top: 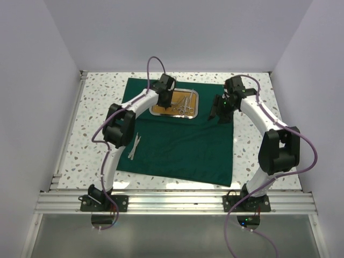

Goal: Open and lay out the surgical kit
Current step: Pick up the medical item from the container, then place the medical item in the surgical kit, then pick up the medical item from the container, then place the medical item in the surgical kit, then pick up the medical item from the container.

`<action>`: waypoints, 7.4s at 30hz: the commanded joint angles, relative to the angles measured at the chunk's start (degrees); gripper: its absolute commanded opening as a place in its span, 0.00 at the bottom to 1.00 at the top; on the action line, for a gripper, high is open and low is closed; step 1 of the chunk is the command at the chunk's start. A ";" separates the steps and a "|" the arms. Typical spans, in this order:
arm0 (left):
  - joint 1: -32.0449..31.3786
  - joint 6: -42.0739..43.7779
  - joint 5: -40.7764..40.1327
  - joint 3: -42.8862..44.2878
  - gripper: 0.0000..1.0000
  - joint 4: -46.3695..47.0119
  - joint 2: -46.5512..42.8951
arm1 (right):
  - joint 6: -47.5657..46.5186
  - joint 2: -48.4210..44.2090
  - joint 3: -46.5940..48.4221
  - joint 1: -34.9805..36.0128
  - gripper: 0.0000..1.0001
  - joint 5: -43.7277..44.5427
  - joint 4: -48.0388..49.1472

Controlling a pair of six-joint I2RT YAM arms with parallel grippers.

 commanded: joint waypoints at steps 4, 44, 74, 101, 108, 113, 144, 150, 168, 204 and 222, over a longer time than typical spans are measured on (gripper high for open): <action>-0.49 0.26 6.06 2.07 0.00 -2.04 -0.03 | -0.73 -1.14 1.80 -0.06 0.57 0.17 -0.12; -17.95 -39.54 -6.21 -61.02 0.00 9.90 -53.66 | 2.69 -4.64 -0.56 0.38 0.56 -3.43 5.76; -5.94 -10.21 -14.07 -8.75 0.78 4.45 -20.47 | 2.61 -10.98 0.75 0.99 0.56 -2.56 0.06; 4.79 6.50 13.35 9.04 0.70 16.05 2.87 | -0.29 -7.12 -0.49 0.90 0.56 2.55 -4.08; 4.78 8.34 16.09 5.15 0.70 18.70 -0.65 | 0.15 -6.50 -1.19 0.82 0.56 2.63 -3.46; 4.78 9.40 15.03 5.07 0.68 16.76 1.02 | 0.06 -6.77 -1.72 0.90 0.56 2.98 -3.46; 2.24 8.35 9.58 4.98 0.00 11.40 1.82 | -1.96 -7.56 -2.42 0.81 0.55 2.99 -4.26; 1.71 3.34 4.50 6.83 0.00 8.07 -5.11 | -1.70 -8.61 -2.69 0.81 0.55 1.84 -3.20; -9.45 -21.43 -8.36 -34.37 0.00 -1.27 -40.28 | 4.45 -17.40 -11.73 0.90 0.56 -5.54 6.03; -21.67 -29.98 -11.78 -48.98 0.01 7.09 -36.16 | 1.47 -24.52 -17.45 1.17 0.53 -6.07 2.16; -16.51 -14.53 -13.20 -24.91 0.74 -0.13 -38.46 | 1.11 -24.69 -15.08 0.99 0.54 -2.73 0.40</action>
